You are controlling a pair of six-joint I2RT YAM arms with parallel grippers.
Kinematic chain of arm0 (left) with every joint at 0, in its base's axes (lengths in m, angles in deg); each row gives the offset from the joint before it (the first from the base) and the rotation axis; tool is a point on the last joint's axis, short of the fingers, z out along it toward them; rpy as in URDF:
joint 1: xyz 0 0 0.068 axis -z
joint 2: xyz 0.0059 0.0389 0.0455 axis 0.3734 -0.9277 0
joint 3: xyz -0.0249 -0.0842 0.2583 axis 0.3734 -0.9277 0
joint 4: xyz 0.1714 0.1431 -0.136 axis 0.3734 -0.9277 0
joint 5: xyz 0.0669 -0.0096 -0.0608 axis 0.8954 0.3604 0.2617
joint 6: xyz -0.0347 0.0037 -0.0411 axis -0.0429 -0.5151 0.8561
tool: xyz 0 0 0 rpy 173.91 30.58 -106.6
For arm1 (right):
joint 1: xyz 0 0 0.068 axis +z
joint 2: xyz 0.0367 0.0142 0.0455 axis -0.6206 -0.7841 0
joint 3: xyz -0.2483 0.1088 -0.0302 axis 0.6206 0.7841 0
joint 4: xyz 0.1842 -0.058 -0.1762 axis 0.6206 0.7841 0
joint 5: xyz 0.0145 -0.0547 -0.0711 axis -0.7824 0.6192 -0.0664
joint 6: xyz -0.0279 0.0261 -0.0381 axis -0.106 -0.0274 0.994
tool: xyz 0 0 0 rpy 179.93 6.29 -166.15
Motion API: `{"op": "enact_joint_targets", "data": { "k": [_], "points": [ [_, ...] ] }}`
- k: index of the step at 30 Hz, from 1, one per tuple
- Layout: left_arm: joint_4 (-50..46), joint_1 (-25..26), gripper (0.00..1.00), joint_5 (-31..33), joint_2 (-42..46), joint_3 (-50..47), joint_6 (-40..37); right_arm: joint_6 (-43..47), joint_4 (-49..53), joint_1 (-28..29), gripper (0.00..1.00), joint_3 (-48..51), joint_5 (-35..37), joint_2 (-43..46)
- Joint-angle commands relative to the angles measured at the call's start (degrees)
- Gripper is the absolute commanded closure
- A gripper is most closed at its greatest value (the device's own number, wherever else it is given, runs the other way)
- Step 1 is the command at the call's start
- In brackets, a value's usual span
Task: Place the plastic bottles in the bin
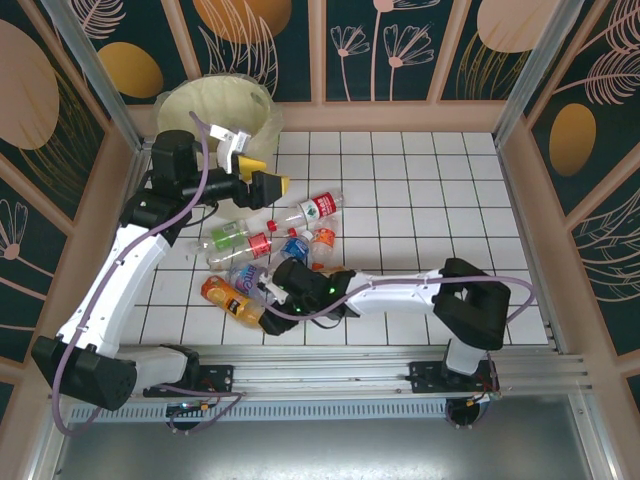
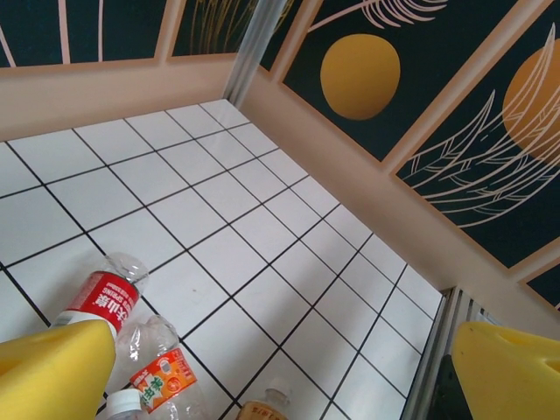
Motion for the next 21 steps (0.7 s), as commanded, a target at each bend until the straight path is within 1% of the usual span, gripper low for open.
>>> {"op": "enact_joint_targets", "data": {
  "k": [1,12,21],
  "points": [
    [1.78,0.28,0.01,-1.31,0.10,-0.45,-1.04,0.90,2.17,0.37,0.47,-3.33,1.36,-2.63],
    [1.95,0.33,0.02,-1.45,0.00,-0.71,-1.07,3.10,7.01,0.71,0.47,-6.91,1.03,-7.03],
    [1.90,0.41,0.02,-1.23,0.01,-0.97,-1.13,3.80,8.69,1.58,0.51,-8.87,0.14,-9.40]
  ]
}}
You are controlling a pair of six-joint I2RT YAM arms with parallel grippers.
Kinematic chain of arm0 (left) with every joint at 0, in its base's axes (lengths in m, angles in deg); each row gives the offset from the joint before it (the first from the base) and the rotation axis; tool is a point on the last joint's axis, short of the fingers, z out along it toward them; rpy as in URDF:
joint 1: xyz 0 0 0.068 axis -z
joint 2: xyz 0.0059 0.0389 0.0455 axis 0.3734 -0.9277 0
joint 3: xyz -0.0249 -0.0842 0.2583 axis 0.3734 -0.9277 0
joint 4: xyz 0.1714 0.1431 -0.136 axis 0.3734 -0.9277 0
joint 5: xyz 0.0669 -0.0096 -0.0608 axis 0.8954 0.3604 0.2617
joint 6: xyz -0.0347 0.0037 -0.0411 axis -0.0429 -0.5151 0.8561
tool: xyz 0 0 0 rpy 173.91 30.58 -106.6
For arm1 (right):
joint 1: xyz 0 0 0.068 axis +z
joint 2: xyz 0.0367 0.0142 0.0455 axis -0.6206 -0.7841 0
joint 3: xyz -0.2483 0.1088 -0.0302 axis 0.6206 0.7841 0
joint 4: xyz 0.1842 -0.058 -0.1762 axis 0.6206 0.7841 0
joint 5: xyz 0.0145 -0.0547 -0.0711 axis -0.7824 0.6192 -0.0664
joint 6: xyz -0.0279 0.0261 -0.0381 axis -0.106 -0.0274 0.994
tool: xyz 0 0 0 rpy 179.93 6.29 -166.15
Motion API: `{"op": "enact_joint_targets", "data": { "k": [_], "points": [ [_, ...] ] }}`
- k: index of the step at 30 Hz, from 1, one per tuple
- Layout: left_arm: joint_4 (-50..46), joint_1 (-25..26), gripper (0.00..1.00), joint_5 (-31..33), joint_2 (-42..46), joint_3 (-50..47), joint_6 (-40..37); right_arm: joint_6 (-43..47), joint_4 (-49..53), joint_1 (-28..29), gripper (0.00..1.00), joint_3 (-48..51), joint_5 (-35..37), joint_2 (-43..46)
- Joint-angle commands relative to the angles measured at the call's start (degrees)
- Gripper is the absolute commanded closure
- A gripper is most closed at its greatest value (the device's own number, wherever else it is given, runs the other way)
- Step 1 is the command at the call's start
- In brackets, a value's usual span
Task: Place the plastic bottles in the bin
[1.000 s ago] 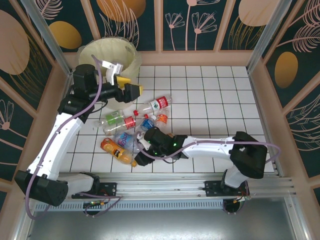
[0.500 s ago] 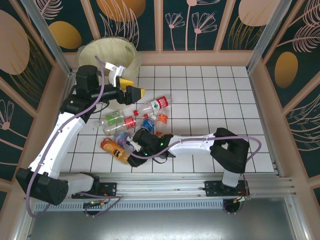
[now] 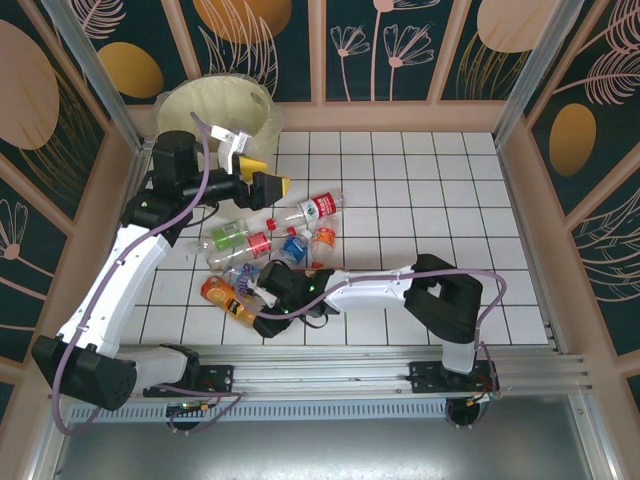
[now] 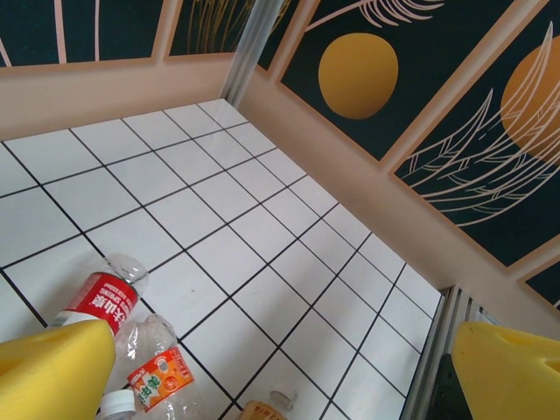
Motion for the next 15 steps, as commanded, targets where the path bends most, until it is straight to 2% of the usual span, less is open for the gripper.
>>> {"op": "enact_joint_targets", "data": {
  "k": [1,15],
  "points": [
    [1.53,0.26,0.01,-1.12,0.03,-0.60,-1.05,0.88,2.35,0.65,0.51,-1.40,-0.05,-1.13],
    [1.78,0.23,0.01,-1.12,0.36,-0.95,-1.10,0.67,2.92,1.05,0.50,-1.82,0.10,-2.63]
  ]
}}
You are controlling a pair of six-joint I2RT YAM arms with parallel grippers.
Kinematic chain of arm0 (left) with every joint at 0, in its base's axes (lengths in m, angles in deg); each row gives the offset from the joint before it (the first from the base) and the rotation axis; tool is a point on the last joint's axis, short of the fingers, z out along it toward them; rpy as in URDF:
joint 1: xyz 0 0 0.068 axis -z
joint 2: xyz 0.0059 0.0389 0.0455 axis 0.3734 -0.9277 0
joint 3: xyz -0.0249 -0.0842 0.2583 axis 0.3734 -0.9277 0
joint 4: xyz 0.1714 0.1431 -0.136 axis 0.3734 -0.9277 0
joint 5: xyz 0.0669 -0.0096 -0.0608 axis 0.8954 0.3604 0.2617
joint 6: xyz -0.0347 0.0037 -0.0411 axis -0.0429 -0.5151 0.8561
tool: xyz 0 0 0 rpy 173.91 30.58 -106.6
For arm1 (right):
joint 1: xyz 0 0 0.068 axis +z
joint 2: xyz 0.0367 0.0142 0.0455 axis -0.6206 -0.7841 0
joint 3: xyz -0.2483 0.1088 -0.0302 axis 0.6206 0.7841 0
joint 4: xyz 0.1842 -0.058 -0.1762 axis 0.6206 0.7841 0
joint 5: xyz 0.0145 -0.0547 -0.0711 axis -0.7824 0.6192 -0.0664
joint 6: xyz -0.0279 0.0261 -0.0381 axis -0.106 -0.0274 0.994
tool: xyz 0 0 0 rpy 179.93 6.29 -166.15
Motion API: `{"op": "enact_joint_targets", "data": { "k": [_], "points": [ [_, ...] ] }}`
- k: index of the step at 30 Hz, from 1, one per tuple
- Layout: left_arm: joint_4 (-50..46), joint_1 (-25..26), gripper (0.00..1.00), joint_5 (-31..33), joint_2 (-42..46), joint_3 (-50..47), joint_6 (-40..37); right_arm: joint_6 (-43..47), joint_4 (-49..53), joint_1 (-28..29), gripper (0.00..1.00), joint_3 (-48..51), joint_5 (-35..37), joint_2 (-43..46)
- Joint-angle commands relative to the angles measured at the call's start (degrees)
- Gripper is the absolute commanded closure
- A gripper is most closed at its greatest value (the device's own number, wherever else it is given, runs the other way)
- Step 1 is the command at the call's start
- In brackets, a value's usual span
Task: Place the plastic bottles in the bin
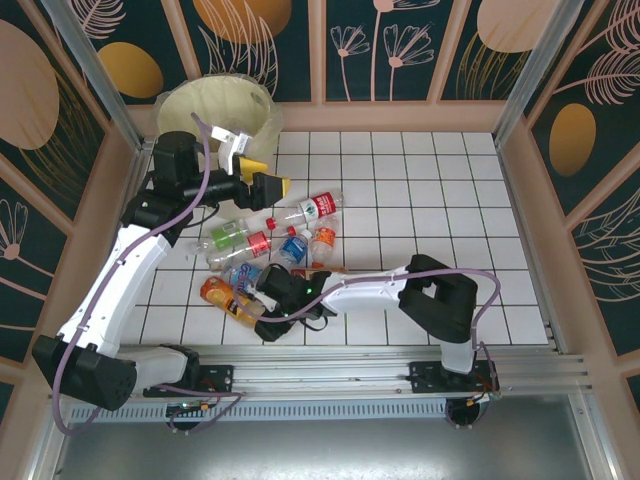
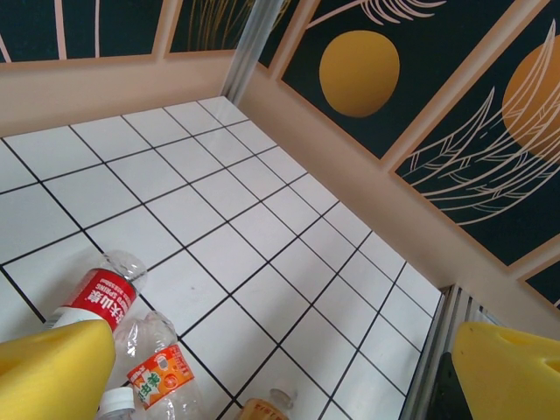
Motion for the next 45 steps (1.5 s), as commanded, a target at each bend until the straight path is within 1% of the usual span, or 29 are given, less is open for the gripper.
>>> {"op": "enact_joint_targets", "data": {
  "k": [1,4,7,9,11,19,27,32,45],
  "points": [
    [1.82,0.22,0.02,-1.12,0.38,-0.62,-1.15,0.49,1.66,0.52,0.50,-1.73,0.03,-1.46],
    [1.82,0.25,0.01,-1.10,0.38,-0.76,-1.09,0.51,1.57,0.63,0.49,-1.92,-0.01,-1.66],
    [1.94,0.18,0.02,-1.10,0.29,-0.89,-1.18,0.56,1.39,0.66,0.51,-2.04,-0.23,-1.95],
    [2.08,0.24,0.02,-1.19,0.38,-0.98,-1.02,0.57,1.35,0.64,0.54,-2.12,-0.39,-2.05],
    [2.08,0.25,0.02,-1.28,0.39,-0.98,-1.02,0.64,1.41,0.70,0.60,-2.16,-0.41,-2.09],
    [2.35,0.26,0.02,-1.34,0.80,-0.98,-0.93,1.17,0.74,0.80,0.65,-1.17,-1.00,-0.33],
    [2.70,0.25,0.02,-1.52,1.01,-1.06,-0.68,1.25,-1.41,0.72,0.66,1.06,-2.23,2.78],
    [3.13,0.25,0.01,-1.63,1.08,-1.15,-0.31,1.28,-3.21,0.66,0.66,2.37,-4.20,4.48],
    [3.43,0.18,0.02,-1.80,1.08,-1.42,-0.12,0.92,-4.19,0.52,0.66,3.08,-5.27,5.25]
  ]
}}
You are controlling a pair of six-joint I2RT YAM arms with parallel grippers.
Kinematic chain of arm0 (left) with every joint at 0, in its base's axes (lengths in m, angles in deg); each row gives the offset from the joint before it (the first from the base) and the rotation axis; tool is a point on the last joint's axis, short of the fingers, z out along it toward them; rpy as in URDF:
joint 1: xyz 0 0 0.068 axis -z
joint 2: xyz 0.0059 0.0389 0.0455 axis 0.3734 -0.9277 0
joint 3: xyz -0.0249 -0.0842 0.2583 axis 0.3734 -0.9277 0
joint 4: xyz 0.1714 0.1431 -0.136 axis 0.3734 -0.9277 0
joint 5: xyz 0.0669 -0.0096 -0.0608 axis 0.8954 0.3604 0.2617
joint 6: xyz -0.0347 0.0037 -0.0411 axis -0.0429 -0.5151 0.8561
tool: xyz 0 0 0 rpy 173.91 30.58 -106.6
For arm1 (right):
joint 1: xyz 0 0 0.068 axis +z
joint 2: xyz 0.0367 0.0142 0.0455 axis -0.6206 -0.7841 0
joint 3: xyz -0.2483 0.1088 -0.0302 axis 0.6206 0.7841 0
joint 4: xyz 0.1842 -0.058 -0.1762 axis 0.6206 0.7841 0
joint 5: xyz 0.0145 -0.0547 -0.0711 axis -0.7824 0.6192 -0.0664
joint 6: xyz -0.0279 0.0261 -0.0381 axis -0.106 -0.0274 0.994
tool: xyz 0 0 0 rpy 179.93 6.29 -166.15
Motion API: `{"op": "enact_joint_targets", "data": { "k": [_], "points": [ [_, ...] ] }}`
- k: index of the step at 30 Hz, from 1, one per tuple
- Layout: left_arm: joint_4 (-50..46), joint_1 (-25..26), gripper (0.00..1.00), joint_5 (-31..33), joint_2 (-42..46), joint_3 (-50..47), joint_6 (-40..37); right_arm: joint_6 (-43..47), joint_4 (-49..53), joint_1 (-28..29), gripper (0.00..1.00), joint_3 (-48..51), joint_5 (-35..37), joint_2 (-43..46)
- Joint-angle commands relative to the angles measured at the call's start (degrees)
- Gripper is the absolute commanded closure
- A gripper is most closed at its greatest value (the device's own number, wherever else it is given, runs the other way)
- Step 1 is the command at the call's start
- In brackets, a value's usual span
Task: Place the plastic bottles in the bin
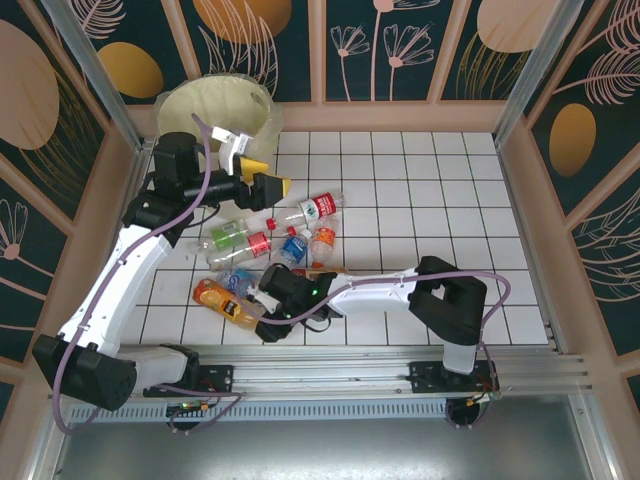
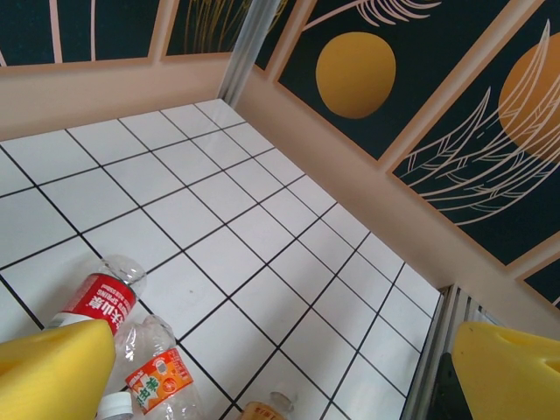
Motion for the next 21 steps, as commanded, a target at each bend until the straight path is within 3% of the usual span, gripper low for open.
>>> {"op": "enact_joint_targets", "data": {
  "k": [1,12,21],
  "points": [
    [2.15,0.17,0.01,-1.35,1.04,-0.67,-0.11,0.84,-1.62,0.26,0.67,0.68,-1.27,2.05],
    [3.65,0.21,0.02,-1.51,1.84,-0.65,0.94,0.56,-2.87,0.08,0.67,1.09,-3.87,5.06],
    [15.15,0.24,0.02,-0.47,5.97,-2.30,10.78,-1.03,-5.00,-4.05,0.67,6.82,-5.07,13.24]
  ]
}}
